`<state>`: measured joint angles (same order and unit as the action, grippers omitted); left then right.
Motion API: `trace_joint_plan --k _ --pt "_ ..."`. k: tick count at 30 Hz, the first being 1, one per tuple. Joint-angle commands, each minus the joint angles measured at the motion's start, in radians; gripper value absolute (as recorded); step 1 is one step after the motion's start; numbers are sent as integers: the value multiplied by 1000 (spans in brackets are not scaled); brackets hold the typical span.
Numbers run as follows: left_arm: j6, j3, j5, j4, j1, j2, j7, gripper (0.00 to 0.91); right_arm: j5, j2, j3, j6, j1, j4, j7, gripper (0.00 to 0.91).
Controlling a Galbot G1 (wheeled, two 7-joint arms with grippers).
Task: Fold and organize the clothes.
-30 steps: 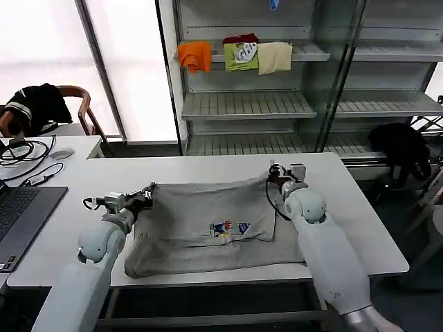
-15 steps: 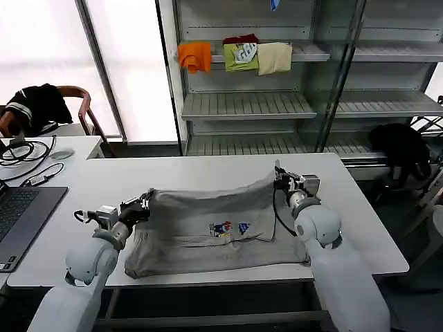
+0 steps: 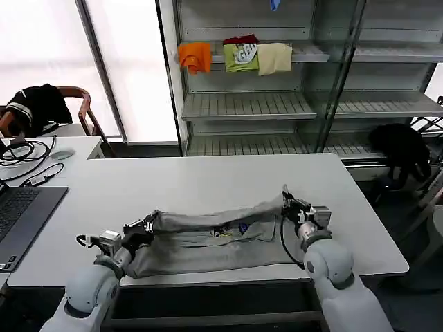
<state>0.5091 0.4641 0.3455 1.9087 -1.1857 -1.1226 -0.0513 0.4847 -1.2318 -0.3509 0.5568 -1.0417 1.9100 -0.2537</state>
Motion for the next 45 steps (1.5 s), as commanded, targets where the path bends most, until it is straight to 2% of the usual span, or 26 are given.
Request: trace_joint_plan --k 1,15,16,17,18,20,21,22,23,33,45 --pt "-2 4 -22 19 -77 -8 -2 10 -17 1 -45 -24 -190 47 -11 0" --pt "-2 0 -47 -11 -65 -21 -11 30 -135 -33 -10 -87 -215 -12 -16 0" --pt "-1 0 -49 -11 -62 -22 -9 212 -140 -35 -9 -88 -215 -14 -16 0" --pt "-1 0 -50 -10 -59 -23 -9 867 -142 -36 -7 -93 -215 -16 -16 0" --pt "-2 -1 -50 -10 -56 -23 -7 907 -145 -36 -5 -99 -215 -18 -17 0" --pt "-5 0 -50 -8 -48 -26 -2 907 -148 -36 -6 -104 -215 -21 -16 20" --pt "-6 1 -48 -4 -43 -26 1 907 -149 -35 -6 -109 -214 -22 -16 81" --pt "-7 2 -48 -1 -40 -27 3 907 -149 -34 -7 -114 -214 -20 -17 191" --pt "-8 3 -45 9 -37 -28 7 907 -149 -34 -9 -116 -214 -17 -15 907" --pt "2 31 -18 100 -48 -33 29 907 -124 -4 -52 -125 -246 168 -2 907" --pt "34 88 -4 77 -96 -109 75 907 -50 52 -124 -97 -219 275 -3 907"
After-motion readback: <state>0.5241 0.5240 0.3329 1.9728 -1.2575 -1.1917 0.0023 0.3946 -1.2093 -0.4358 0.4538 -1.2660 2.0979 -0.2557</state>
